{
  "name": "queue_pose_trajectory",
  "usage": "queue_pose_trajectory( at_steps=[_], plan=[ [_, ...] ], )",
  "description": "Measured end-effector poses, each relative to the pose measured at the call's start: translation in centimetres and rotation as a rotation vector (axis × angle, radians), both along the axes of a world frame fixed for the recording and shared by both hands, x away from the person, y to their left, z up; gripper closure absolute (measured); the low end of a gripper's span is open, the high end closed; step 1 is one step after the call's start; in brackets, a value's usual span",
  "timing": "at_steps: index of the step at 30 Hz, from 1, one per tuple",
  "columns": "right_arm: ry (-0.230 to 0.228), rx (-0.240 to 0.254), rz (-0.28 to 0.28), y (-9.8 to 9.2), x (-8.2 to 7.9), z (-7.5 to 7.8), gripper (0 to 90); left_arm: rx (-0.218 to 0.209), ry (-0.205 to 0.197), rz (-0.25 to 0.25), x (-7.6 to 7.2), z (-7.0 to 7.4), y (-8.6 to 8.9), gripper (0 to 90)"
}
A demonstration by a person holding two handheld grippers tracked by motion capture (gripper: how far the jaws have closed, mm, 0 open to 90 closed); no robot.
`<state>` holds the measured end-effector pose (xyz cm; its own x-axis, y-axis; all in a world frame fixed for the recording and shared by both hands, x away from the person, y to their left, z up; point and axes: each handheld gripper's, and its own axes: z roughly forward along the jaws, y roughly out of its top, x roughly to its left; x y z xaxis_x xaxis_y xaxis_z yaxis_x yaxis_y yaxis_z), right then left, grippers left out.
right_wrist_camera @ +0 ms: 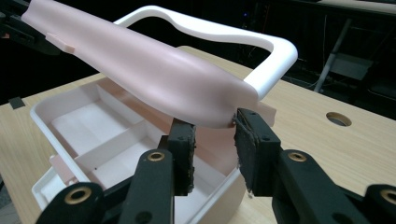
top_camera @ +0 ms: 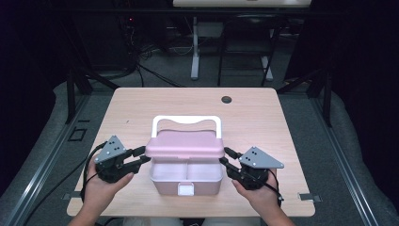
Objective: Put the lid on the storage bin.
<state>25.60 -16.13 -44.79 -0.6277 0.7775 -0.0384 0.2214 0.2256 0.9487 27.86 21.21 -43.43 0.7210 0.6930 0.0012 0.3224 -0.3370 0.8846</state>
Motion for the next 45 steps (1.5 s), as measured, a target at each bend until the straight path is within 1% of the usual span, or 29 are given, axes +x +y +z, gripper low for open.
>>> queue_pose_trajectory(
  at_steps=[5,12,20,24,32,40,45],
  plan=[
    [0.011,0.001,0.007,-0.2,-0.2,-0.4,67.7,0.004,0.008,-0.003,-0.2,-0.5,0.1,66.7],
    [0.032,-0.006,0.013,-0.2,-0.6,-1.1,67.7,-0.012,0.017,-0.002,-0.6,-1.5,0.2,66.4],
    [0.059,-0.013,0.023,-0.4,-0.9,-2.1,67.5,0.007,0.034,-0.011,-1.0,-2.5,0.2,66.5],
    [0.066,-0.025,0.030,-0.4,-1.0,-2.6,67.5,0.005,0.044,-0.009,-1.0,-3.0,0.3,66.4],
    [0.080,-0.034,0.040,-0.6,-1.3,-3.0,67.2,0.005,0.056,-0.009,-1.2,-3.5,0.4,66.5],
    [0.089,-0.031,0.047,-0.9,-1.8,-3.2,66.1,0.005,0.070,-0.014,-1.5,-3.9,0.5,66.0],
    [0.088,-0.035,0.053,-1.1,-2.0,-3.2,66.0,0.001,0.074,-0.018,-1.7,-3.8,0.7,65.7]
  ],
)
